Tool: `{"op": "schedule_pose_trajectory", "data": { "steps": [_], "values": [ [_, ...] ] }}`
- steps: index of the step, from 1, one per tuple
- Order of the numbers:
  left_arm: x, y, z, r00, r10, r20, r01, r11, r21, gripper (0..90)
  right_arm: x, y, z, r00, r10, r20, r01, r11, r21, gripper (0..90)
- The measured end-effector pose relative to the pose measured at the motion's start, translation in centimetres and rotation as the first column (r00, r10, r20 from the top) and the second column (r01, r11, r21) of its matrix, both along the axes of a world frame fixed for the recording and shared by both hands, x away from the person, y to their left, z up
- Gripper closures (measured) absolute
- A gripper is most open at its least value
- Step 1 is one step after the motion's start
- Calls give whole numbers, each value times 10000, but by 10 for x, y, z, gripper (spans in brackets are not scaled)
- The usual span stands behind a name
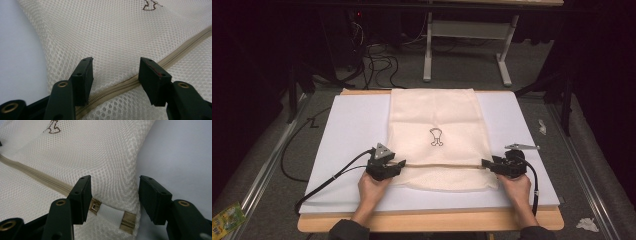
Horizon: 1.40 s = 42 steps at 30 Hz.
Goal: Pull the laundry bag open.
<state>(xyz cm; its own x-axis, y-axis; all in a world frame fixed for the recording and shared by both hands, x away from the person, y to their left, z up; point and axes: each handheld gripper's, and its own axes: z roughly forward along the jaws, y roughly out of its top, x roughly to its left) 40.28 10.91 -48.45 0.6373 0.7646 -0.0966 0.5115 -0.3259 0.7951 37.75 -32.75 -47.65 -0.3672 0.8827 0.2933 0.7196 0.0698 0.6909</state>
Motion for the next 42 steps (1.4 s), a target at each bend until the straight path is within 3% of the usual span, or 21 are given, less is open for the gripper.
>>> {"op": "schedule_pose_trajectory", "data": {
  "steps": [6,10,15,18,20,24,29,34,39,42],
  "values": [
    [2,-1,-1,9998,-36,-207,37,10000,51,449,5,12,-1,9998,180,-22,-180,9998,130,500],
    [2,-1,-1,9997,-47,-223,49,10000,74,445,6,16,0,9997,263,13,-263,9996,-142,558],
    [3,-1,-1,9997,2,-253,0,10000,94,448,6,14,-1,9996,294,27,-293,9988,-401,724],
    [3,-1,-1,9996,-17,-294,20,10000,85,446,6,16,-1,9983,524,243,-500,9945,-923,814],
    [3,-1,-1,9994,-40,-330,43,10000,75,442,6,17,-1,9972,648,362,-611,9935,-958,847],
    [4,0,-1,9992,-75,-399,75,10000,-2,431,4,19,4,9944,810,677,-725,9901,-1200,867],
    [5,0,0,9988,-70,-489,66,10000,-69,428,0,16,21,9896,898,1127,-790,9922,-967,869],
    [9,0,5,9972,-94,-743,51,9983,-576,448,0,15,27,9879,974,1206,-868,9922,-896,871],
    [5,-10,13,9978,-512,-415,500,9983,-295,457,0,16,27,9879,1032,1156,-945,9924,-784,872],
    [2,-22,21,9960,-875,-186,864,9950,-501,458,-1,17,30,9862,1131,1213,-1036,9912,-821,872]
  ]
}}
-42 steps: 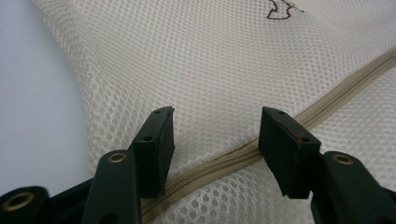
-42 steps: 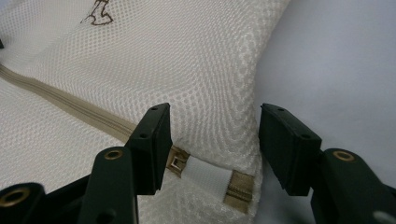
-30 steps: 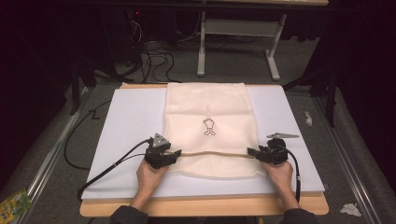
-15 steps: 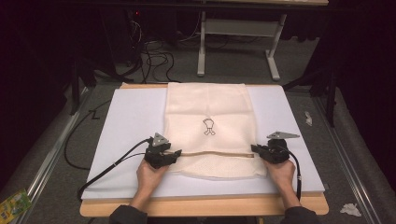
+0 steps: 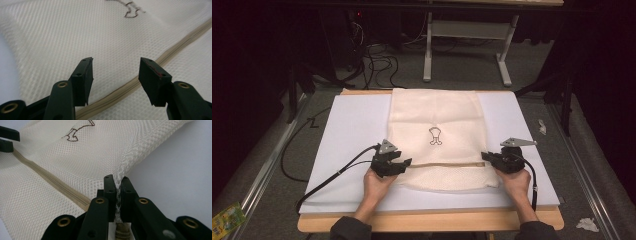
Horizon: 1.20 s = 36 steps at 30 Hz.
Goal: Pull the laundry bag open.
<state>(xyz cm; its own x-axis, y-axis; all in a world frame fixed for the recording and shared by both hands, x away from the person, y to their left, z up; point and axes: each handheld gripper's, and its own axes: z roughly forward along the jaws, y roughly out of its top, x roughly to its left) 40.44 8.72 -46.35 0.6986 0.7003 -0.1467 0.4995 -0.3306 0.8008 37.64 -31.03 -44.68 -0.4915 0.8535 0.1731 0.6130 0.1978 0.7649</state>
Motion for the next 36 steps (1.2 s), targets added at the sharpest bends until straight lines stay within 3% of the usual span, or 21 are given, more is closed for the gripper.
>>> {"op": "schedule_pose_trajectory", "data": {
  "steps": [1,7,11,14,19,22,24,32,36],
  "values": [
    [0,-4,2,9999,-127,-88,125,9997,-219,460,0,0,0,10000,32,5,-32,10000,11,872],
    [0,-35,9,9975,-706,-83,707,9975,52,478,1,-1,4,10000,52,-10,-52,9999,114,872],
    [-2,-53,12,9929,-1190,-88,1189,9928,-109,504,2,-1,6,9999,95,58,-96,9999,140,873],
    [-2,-66,11,9898,-1418,-121,1419,9898,114,540,2,0,6,9999,145,23,-145,9998,156,873],
    [-4,-86,13,9845,-1741,-226,1744,9846,123,580,2,-2,10,9998,210,59,-211,9993,299,873],
    [-4,-95,16,9800,-1974,-250,1969,9802,-181,586,3,-1,11,9996,254,77,-256,9992,307,874],
    [-4,-102,17,9780,-2076,-193,2076,9782,2,590,3,1,12,9996,269,52,-271,9990,354,874],
    [-10,-129,19,9597,-2796,-290,2791,9600,-204,605,3,6,14,9987,501,53,-503,9975,506,875],
    [-11,-138,18,9547,-2957,-333,2951,9552,-226,615,5,10,15,9981,600,123,-606,9966,564,875]
  ]
}}
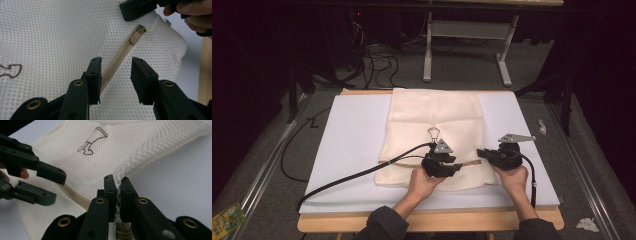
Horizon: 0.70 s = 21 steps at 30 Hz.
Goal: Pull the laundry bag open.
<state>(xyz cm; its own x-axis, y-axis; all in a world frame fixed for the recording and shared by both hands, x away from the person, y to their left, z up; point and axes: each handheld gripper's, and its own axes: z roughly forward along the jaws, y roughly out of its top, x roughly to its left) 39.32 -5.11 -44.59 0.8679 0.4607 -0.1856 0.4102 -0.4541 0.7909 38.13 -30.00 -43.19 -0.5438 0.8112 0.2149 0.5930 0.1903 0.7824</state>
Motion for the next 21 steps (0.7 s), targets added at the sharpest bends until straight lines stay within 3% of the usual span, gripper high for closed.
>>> {"op": "schedule_pose_trajectory", "data": {
  "steps": [7,14,21],
  "values": [
    [0,-6,-3,9998,-62,-202,54,9992,-392,639,0,4,1,10000,65,-2,-65,10000,29,875],
    [-3,-19,-4,9995,-313,-98,310,9992,-251,649,1,10,4,9998,196,19,-196,9998,39,875],
    [1,-24,-8,9990,-230,-381,210,9984,-529,652,0,13,4,9997,228,63,-229,9997,105,875]
  ]
}}
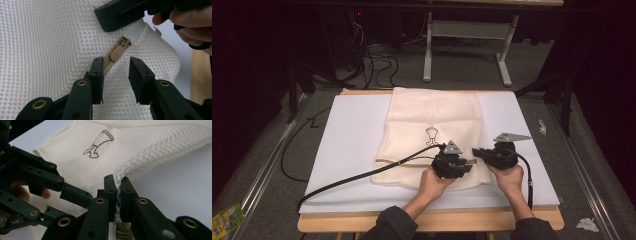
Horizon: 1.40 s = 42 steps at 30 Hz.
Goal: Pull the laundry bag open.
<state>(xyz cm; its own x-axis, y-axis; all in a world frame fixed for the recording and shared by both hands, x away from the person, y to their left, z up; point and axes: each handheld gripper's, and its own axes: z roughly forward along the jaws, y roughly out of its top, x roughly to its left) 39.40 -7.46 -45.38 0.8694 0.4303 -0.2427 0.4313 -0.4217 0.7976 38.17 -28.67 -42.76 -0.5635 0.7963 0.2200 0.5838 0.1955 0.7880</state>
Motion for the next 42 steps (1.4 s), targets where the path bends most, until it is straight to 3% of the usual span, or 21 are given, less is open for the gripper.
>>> {"op": "schedule_pose_trajectory", "data": {
  "steps": [3,4,7,20,35,42],
  "values": [
    [-1,-3,0,10000,-1,28,1,10000,-93,654,0,1,0,10000,22,-34,-22,10000,-15,876],
    [-2,-3,1,9997,-27,239,31,9999,-153,659,0,2,1,10000,49,-2,-49,10000,-28,875],
    [-4,-6,0,9993,24,360,-20,9999,-108,669,-1,3,0,9999,107,11,-107,9999,26,875],
    [-8,-6,-2,9986,-227,478,238,9994,-233,733,0,4,-4,9999,108,-30,-107,9998,154,875],
    [-3,-7,-2,9999,-56,87,60,9990,-440,849,-1,3,-5,9999,161,-42,-160,9998,86,874],
    [-5,-7,-2,9995,-86,313,97,9993,-358,871,0,0,-6,9994,261,-243,-258,9996,124,846]
  ]
}}
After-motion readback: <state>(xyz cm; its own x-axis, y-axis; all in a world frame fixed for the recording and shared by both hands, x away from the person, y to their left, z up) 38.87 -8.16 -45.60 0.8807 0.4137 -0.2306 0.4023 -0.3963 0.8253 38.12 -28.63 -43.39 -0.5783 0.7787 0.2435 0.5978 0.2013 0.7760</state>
